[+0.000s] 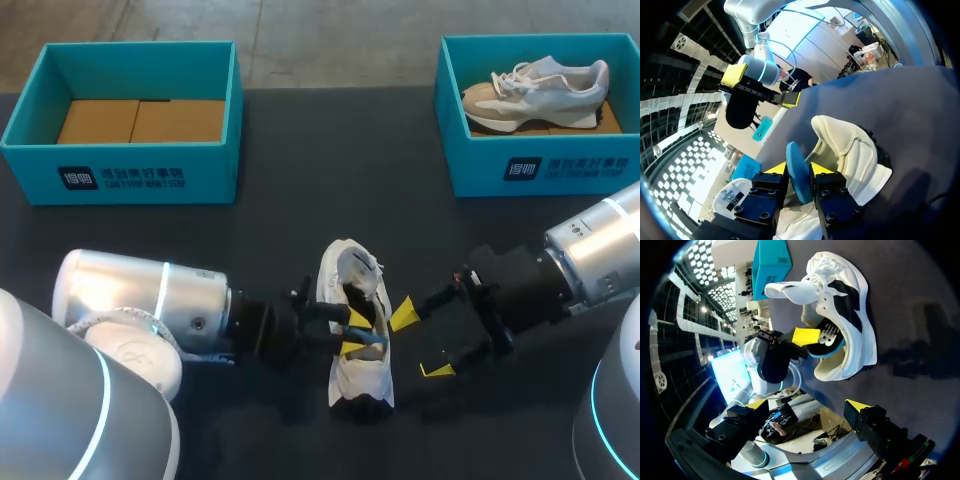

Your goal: Take the shoe out of the shoebox, open the shoe tongue, remove and reinsert the insole, then place the shoe into the shoebox

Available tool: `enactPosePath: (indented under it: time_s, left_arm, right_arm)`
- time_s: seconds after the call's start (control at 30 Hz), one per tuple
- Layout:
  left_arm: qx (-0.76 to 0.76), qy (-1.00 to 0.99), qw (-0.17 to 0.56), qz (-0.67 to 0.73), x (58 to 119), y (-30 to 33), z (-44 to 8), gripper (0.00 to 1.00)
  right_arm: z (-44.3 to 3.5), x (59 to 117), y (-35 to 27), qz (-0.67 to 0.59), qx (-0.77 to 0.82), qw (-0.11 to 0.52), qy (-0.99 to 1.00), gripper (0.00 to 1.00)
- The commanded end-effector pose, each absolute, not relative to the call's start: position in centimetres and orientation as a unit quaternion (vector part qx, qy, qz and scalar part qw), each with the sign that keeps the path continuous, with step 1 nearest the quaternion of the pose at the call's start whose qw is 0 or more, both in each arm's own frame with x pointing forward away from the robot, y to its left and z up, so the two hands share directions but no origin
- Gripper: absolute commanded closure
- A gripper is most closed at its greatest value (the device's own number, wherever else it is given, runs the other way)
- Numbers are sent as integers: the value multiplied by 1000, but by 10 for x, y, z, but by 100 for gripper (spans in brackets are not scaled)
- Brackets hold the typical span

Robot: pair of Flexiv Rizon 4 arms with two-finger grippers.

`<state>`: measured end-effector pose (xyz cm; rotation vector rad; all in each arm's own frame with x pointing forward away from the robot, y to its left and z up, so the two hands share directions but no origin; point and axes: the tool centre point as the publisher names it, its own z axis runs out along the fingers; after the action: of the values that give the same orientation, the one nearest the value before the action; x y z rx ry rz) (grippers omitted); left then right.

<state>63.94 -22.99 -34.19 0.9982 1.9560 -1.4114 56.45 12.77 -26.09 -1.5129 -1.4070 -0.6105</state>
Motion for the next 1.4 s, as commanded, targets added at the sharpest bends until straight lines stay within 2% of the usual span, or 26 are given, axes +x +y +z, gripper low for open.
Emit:
enactPosePath:
  time_s: [0.03, 0.17, 0.23, 0.4, 0.5, 0.57, 0.6, 0.63, 1.4]
  left_arm:
    - [370, 719, 264, -525, 631, -221, -337, 73]
    - [371, 718, 264, -527, 630, -221, -335, 74]
    - [371, 714, 261, -533, 626, -220, -332, 78]
    - [376, 714, 250, -536, 622, -219, -331, 76]
    - [379, 714, 247, -535, 621, -218, -331, 79]
    - [381, 713, 246, -535, 621, -219, -331, 88]
    - [383, 712, 246, -534, 621, -219, -331, 98]
    - [384, 712, 246, -534, 621, -220, -331, 100]
    - [383, 737, 242, -502, 648, -225, -359, 100]
  right_arm:
    - [-261, 564, 129, -250, -619, 473, -575, 0]
    - [-261, 564, 129, -250, -619, 473, -575, 0]
    - [-261, 564, 129, -250, -619, 473, -575, 0]
    - [-261, 564, 129, -250, -619, 473, -575, 0]
    - [-261, 564, 129, -250, -619, 473, -575, 0]
    - [-261, 564, 129, -250, -619, 473, -575, 0]
    - [-261, 564, 129, -250, -619, 473, -575, 0]
    - [-261, 564, 129, -250, -619, 473, -575, 0]
    - [-261, 564, 129, -250, -619, 473, -575, 0]
